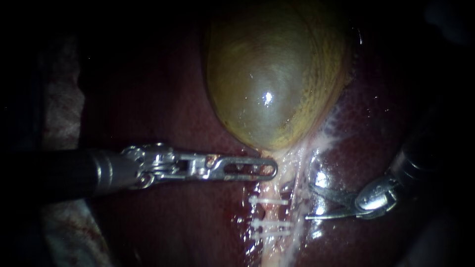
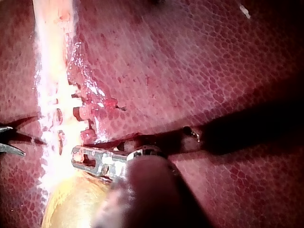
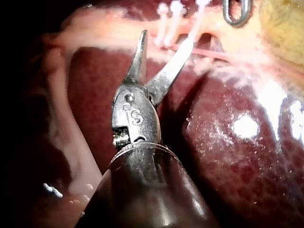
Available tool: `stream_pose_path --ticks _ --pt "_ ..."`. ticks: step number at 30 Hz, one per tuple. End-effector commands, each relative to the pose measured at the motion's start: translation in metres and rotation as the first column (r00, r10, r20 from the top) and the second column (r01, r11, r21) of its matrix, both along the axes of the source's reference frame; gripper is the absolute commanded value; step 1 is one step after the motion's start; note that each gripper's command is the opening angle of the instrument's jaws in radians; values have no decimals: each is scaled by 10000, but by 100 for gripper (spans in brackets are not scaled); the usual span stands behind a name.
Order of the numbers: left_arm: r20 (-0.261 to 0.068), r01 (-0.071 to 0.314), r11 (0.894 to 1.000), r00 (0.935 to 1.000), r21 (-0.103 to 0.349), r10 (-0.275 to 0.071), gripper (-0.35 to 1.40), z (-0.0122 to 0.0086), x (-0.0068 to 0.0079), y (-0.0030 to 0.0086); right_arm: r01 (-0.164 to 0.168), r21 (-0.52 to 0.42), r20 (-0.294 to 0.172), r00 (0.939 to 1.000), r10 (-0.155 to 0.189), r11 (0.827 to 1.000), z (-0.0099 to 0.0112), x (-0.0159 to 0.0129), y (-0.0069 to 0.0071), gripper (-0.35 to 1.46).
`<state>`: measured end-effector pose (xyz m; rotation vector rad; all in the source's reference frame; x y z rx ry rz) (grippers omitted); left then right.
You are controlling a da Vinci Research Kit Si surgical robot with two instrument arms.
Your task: Go to the cutting position left tube
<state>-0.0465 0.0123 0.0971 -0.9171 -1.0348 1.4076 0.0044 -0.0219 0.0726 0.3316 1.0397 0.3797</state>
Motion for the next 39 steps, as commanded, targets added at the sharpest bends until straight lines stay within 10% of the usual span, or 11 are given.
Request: stream_pose_path --ticks 1,24,39 --pt "2 -3 10000 10000 -1 3 -35 0 0 0 -3 3 0 10000 3 10000 0 0 0 143" --pt "-1 -4 10000 10000 17 4 -35 -6 6 -1 -171 207 36 9998 171 9996 1 11 -3 143" --pt "131 -5 10000 9999 89 4 -35 -52 25 -7 -419 552 70 9991 416 9976 5 19 -5 143"
